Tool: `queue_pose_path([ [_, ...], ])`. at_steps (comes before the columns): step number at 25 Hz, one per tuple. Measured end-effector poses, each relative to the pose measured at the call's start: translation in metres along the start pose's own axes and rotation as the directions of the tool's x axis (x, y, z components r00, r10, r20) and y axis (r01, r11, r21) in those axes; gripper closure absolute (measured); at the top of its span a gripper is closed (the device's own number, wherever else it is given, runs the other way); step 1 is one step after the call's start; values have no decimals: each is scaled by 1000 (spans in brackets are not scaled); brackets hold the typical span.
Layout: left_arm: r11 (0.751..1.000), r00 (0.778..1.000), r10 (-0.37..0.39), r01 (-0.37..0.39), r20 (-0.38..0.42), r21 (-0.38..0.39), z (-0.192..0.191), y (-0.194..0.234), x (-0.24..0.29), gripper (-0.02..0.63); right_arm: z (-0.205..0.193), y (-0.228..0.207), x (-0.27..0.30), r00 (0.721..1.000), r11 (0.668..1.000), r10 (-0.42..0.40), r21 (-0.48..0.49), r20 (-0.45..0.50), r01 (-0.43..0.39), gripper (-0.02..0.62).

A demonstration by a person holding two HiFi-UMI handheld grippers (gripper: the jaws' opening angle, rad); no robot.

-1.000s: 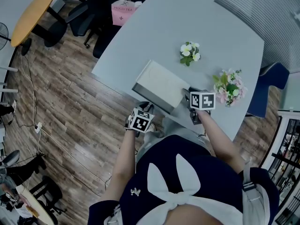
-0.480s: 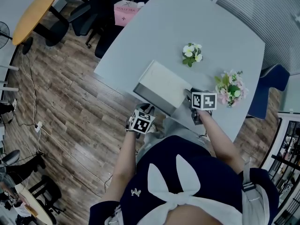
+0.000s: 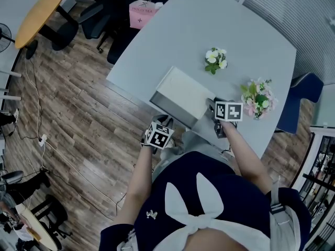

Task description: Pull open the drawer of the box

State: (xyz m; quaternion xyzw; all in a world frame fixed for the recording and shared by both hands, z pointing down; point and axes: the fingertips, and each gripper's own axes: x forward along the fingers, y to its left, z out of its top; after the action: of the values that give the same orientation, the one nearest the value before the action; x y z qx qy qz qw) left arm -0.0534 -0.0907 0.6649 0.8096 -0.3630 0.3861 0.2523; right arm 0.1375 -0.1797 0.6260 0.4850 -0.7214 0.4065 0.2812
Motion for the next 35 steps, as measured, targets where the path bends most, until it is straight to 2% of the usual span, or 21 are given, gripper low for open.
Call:
queue_pose_path([
  [35, 999, 1000, 11, -12, -11, -49, -43, 3, -25, 523, 1, -2, 3, 999, 999, -33, 15, 18, 33, 437],
])
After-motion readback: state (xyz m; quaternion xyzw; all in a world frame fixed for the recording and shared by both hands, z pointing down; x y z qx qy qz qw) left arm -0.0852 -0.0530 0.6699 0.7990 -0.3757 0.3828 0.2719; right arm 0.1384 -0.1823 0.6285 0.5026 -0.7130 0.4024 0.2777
